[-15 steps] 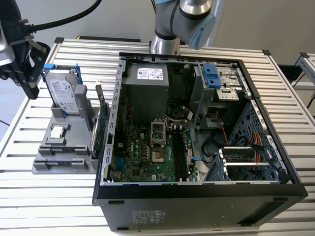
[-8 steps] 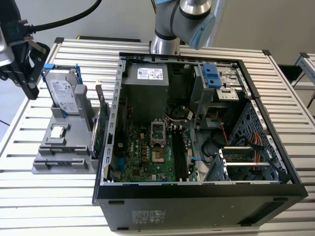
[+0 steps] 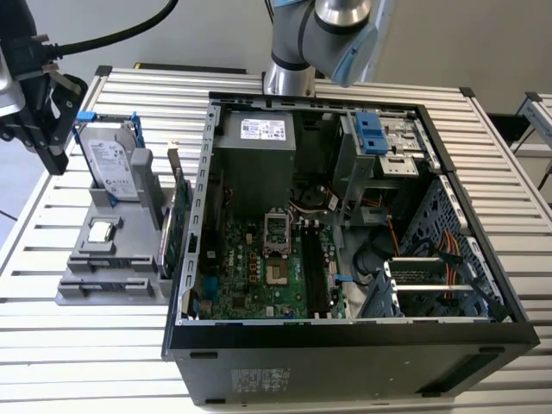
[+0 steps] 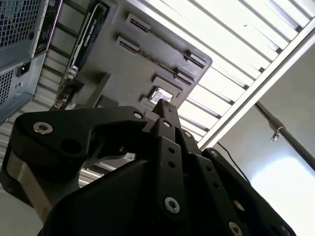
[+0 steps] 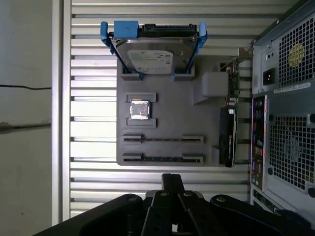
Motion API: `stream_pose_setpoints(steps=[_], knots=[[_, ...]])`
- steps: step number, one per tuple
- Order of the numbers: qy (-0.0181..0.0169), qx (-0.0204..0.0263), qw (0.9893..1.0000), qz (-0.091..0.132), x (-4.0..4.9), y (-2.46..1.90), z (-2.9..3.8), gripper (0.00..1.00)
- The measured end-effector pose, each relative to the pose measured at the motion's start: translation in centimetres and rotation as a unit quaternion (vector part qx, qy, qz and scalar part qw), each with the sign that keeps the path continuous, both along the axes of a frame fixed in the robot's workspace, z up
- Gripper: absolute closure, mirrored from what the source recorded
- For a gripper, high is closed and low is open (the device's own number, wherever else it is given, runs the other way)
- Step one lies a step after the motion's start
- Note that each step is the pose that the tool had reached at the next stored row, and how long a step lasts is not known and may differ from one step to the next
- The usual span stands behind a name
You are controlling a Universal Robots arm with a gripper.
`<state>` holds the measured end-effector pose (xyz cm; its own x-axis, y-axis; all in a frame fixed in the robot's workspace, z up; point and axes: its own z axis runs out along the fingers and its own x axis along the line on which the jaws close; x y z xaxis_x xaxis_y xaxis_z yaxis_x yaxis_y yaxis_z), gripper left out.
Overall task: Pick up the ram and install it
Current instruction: 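Pick up the ram and move it above insertion slot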
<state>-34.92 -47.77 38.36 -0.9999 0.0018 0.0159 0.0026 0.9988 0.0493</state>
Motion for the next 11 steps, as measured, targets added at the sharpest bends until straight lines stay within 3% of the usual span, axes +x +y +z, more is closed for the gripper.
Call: stream_pose_setpoints(steps=[11], knots=[[0.0000, 0.0000, 0.9996, 0.027, 0.00, 0.00, 0.00, 1.00]])
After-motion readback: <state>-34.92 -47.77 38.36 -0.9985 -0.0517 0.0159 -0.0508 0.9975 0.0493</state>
